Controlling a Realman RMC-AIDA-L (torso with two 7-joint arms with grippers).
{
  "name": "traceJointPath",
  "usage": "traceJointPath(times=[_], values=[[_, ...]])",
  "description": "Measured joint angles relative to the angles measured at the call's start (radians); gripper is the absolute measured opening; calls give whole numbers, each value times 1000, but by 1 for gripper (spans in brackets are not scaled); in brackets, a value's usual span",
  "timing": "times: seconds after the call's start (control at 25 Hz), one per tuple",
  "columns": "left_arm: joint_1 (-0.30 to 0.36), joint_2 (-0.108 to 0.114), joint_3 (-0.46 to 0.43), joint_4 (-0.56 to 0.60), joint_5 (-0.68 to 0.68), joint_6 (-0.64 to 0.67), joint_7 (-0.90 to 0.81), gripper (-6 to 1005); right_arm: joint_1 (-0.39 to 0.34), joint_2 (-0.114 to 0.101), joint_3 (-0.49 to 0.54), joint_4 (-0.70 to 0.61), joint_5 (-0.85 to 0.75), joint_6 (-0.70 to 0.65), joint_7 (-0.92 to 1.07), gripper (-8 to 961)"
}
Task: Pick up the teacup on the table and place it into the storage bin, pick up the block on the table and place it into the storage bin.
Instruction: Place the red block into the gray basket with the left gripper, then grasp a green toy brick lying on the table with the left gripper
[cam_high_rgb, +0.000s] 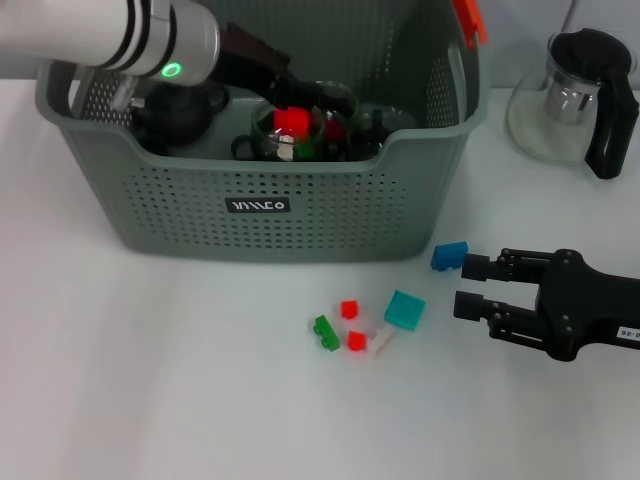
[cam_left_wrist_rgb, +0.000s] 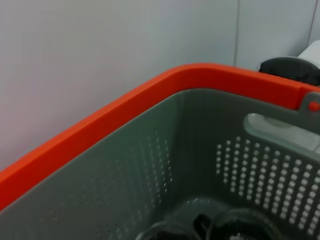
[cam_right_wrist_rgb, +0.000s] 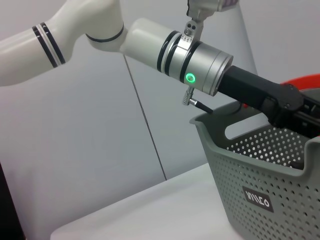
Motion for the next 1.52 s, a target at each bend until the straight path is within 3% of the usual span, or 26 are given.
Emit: traceJointPath(times=[0.12, 0.2, 0.32, 0.44, 0.56, 0.68, 0.76, 0.84, 1.04, 1.16, 1.36, 1.52], values=[[22, -2, -7, 48, -55, 9, 0, 480, 0, -1, 0, 0, 0, 1, 0, 532], [59, -1, -10, 90, -130, 12, 10, 569, 0, -1, 0, 0, 0, 4, 0, 532], [143, 1, -23, 154, -339, 15, 64, 703, 0, 1, 0, 0, 0, 10, 0, 532], [254, -1, -76, 158, -705, 85, 234, 719, 0, 3, 0, 0, 0, 12, 0, 532], [307, 3, -205, 27, -1036, 328, 455, 728, 1, 5, 0, 0, 0, 14, 0, 533], [300, 32, -339, -141, -1164, 585, 551, 725, 2, 6, 0, 0, 0, 16, 0, 534], [298, 57, -394, -252, -1163, 713, 614, 723, 2, 6, 0, 0, 0, 16, 0, 534], [315, 70, -409, -312, -1073, 755, 693, 721, 2, 5, 0, 0, 0, 16, 1, 534], [384, 41, -405, -306, -711, 750, 862, 717, 0, 1, 0, 0, 0, 13, 8, 534], [393, 26, -387, -319, -530, 724, 905, 715, -7, -6, 0, 0, -10, 9, 10, 534], [393, 4, -344, -349, -441, 641, 966, 711, -27, -29, 2, -3, -36, 1, 25, 534], [362, -6, -321, -461, -435, 522, 1056, 708, -39, -33, 37, -6, -35, 2, 25, 534]])
